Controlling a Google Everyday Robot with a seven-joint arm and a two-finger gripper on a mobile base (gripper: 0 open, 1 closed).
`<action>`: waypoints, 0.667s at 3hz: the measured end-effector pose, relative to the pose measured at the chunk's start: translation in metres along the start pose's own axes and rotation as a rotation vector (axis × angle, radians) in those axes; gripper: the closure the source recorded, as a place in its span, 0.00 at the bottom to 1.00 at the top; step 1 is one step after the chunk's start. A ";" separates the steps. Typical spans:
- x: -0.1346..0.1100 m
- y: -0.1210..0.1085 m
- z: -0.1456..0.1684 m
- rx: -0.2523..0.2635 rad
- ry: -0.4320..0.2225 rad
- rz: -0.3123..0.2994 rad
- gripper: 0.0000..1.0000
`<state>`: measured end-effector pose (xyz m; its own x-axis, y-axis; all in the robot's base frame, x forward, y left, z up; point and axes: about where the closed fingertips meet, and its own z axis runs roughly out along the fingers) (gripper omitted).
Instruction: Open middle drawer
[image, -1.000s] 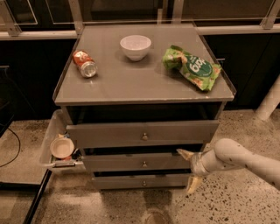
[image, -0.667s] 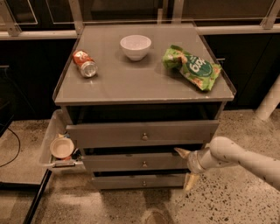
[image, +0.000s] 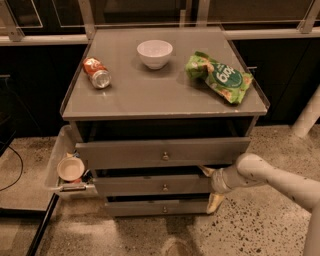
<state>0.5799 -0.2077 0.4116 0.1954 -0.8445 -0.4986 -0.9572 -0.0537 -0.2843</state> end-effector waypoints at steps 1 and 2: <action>-0.002 -0.008 0.008 0.006 -0.023 -0.009 0.00; -0.003 -0.011 0.014 0.007 -0.041 -0.010 0.00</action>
Offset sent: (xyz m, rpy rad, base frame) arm 0.0193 0.0113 -0.0082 0.0552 -0.0161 0.0170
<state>0.5928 -0.1970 0.4044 0.2137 -0.8213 -0.5290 -0.9537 -0.0582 -0.2949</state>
